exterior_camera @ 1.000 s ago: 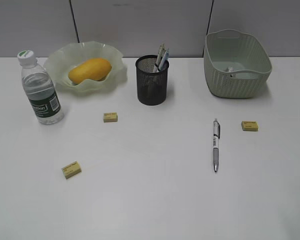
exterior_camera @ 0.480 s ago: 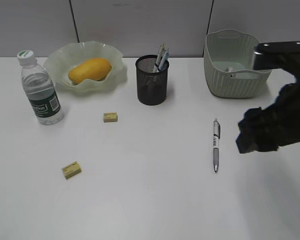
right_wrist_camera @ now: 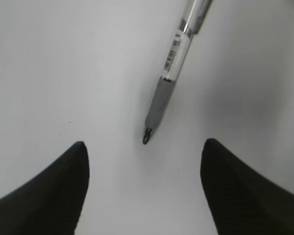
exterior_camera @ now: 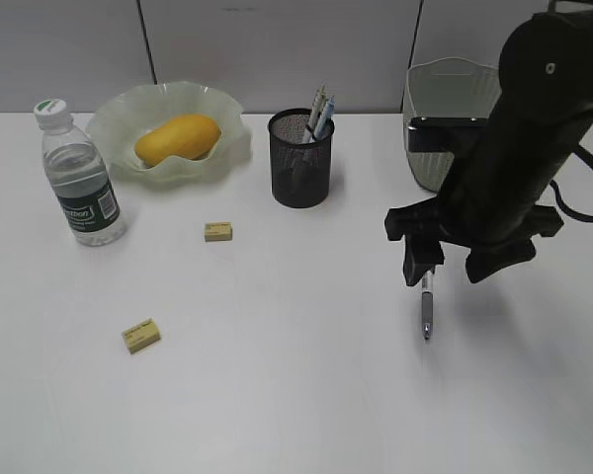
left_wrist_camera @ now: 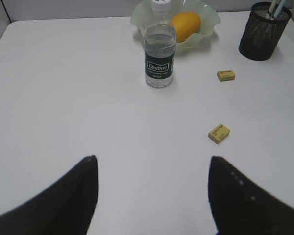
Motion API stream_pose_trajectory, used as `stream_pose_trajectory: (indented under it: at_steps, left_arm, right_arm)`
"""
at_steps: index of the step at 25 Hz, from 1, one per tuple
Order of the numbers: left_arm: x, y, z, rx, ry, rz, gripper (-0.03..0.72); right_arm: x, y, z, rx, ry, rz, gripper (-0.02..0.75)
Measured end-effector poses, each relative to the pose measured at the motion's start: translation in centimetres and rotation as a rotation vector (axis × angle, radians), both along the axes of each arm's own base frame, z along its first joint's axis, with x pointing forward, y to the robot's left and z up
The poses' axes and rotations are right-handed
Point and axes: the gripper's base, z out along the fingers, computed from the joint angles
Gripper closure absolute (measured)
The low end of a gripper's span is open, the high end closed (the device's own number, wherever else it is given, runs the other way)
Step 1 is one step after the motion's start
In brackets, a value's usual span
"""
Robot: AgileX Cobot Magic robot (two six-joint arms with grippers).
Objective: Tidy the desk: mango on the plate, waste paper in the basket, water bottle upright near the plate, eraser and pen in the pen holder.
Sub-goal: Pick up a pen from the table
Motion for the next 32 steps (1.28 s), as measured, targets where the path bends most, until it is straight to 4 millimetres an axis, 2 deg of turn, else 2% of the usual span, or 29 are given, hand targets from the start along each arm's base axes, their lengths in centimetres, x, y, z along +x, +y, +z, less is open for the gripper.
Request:
stream_pose_trajectory:
  at_steps: [4, 13, 21, 32]
  left_arm:
    - [0.0, 0.0, 0.0, 0.0, 0.0, 0.0, 0.157]
    - [0.0, 0.0, 0.0, 0.0, 0.0, 0.0, 0.157]
    - [0.0, 0.0, 0.0, 0.0, 0.0, 0.0, 0.157]
    - [0.0, 0.0, 0.0, 0.0, 0.0, 0.0, 0.157]
  right_arm:
    - [1.7, -0.8, -1.6, 0.0, 0.036, -0.062, 0.208]
    - [4.0, -0.4, -3.7, -0.009, 0.065, -0.125, 0.217]
    - [5.2, -0.8, -5.4, -0.025, 0.089, -0.177, 0.258]
    - [5.5, -1.0, -7.3, -0.034, 0.111, -0.201, 0.303]
